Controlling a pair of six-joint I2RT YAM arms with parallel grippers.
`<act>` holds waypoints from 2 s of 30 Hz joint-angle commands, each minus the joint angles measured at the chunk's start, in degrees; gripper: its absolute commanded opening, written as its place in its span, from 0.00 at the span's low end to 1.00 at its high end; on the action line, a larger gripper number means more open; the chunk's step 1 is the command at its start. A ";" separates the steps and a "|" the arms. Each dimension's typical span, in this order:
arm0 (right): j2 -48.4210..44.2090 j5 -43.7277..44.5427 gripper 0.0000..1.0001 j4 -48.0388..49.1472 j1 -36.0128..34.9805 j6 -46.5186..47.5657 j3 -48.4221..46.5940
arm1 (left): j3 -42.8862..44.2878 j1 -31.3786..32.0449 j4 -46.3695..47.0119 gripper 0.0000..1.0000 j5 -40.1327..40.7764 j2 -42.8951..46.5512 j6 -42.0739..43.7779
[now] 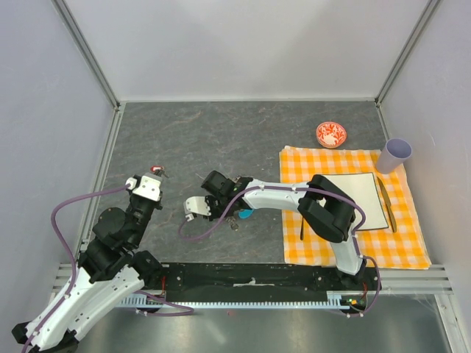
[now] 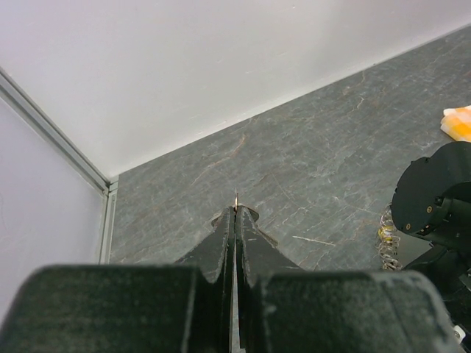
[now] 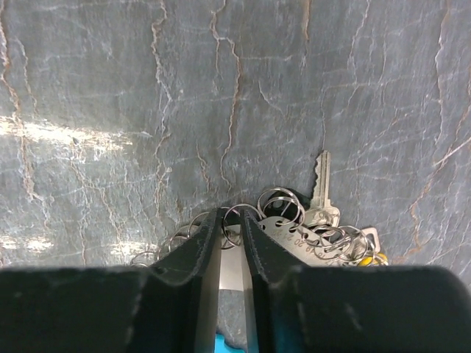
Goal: Put the keys on the keyring
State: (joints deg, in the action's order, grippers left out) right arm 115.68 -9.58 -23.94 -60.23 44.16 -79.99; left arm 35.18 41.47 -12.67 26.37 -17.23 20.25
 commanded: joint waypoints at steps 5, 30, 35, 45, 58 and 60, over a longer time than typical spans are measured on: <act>-3.79 -2.01 0.00 -0.84 1.16 -8.82 0.18 | -0.29 -0.43 2.82 0.02 -1.85 -0.43 -2.06; -0.54 -12.21 0.00 3.29 11.09 -23.76 -1.23 | -0.37 -0.60 2.91 0.02 -3.78 -0.43 -2.14; -0.19 -13.53 0.00 5.48 13.20 -27.02 -0.35 | -0.37 -0.60 2.91 0.02 -4.05 -0.34 -2.14; -1.33 -13.44 0.05 10.23 17.68 -32.21 3.43 | -0.37 -0.69 2.91 0.02 -4.40 -0.43 -2.06; -4.14 -16.42 0.00 13.31 18.48 -35.98 5.01 | -0.37 -0.87 2.82 0.02 -5.10 -0.61 -2.23; -4.76 -19.84 0.00 13.92 18.39 -37.39 5.36 | -0.37 -0.96 2.82 0.02 -5.27 -0.52 -2.23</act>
State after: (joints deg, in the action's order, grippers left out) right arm 114.37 -23.20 -12.49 -41.98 9.96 -75.37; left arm 34.83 40.95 -12.23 22.06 -17.34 20.18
